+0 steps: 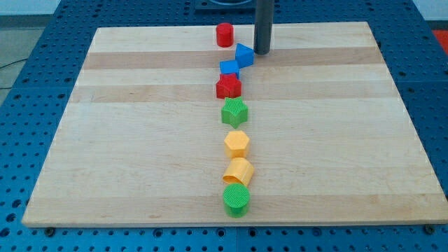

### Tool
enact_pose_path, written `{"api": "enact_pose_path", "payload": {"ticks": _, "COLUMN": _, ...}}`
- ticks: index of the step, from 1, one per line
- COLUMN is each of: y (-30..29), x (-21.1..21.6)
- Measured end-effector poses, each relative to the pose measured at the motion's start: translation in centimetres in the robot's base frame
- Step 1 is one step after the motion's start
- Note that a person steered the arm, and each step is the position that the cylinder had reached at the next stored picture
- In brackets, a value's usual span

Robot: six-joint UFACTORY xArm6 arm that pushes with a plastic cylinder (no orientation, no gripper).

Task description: Separate the blue triangle from vertical line

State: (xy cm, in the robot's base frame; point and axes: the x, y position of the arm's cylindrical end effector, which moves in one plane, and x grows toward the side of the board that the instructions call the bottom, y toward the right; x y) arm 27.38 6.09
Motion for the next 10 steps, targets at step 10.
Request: {"api": "enact_pose_path", "payload": {"ticks": 10, "y": -10.0, "x": 1.9}}
